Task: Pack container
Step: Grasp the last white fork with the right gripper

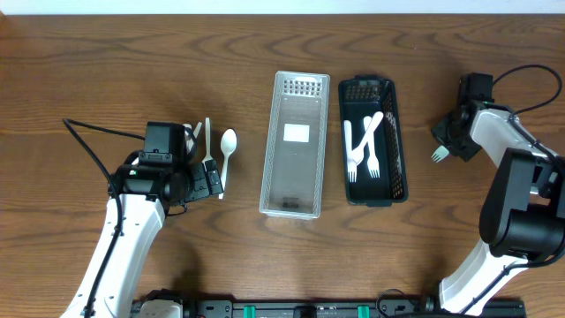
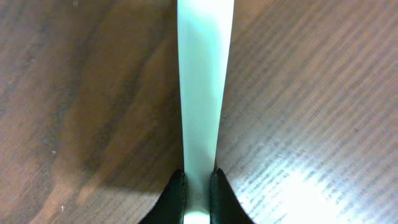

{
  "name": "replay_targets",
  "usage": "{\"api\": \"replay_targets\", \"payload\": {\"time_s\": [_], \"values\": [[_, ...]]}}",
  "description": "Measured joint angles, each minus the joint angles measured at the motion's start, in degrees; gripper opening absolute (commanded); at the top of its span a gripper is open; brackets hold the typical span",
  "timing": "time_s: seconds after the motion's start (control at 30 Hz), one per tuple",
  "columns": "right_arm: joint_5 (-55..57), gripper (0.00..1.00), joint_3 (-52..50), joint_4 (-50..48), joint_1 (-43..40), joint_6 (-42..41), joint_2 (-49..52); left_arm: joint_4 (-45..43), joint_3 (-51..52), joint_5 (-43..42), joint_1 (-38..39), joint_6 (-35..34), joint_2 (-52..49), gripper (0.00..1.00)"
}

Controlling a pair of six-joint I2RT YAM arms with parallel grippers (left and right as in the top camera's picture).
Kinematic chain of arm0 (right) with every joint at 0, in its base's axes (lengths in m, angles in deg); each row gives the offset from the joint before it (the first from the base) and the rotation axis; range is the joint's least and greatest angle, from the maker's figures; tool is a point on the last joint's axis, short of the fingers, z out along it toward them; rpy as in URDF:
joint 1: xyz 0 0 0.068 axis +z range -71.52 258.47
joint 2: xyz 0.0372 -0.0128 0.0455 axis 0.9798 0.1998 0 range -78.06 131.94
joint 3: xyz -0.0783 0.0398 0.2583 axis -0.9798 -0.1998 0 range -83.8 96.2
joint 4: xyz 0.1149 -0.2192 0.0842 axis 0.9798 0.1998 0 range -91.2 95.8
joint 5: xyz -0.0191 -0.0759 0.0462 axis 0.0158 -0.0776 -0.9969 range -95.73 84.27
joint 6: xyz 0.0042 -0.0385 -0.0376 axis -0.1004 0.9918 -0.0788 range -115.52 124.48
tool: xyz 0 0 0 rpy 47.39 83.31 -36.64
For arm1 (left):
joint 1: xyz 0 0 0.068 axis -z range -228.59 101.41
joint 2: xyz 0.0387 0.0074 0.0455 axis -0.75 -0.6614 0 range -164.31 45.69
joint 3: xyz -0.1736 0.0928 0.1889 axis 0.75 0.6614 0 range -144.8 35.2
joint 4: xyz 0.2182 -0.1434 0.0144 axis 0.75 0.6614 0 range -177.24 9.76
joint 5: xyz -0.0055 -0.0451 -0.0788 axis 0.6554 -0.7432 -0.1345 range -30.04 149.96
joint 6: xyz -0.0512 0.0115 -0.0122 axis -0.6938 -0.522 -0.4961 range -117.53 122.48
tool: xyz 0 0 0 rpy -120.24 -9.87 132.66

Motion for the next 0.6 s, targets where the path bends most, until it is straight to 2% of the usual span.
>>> {"api": "replay_targets", "payload": {"time_s": [0.33,0.47,0.6], "values": [[-2.45,0.01,-0.33,3.48,0.39,3.61,-3.43,0.00,0.00,0.00,0.00,0.00,0.00,0.98],[-5.20,0.01,-0.26,3.28,3.34,6.71,-13.64,0.00,0.00,0.00,0.00,0.00,0.00,0.98],[-7.10,0.01,1.29,2.73,10.54,9.64,-26.43,0.00,0.00,0.00,-0.02,0.00,0.00,0.98]]}}
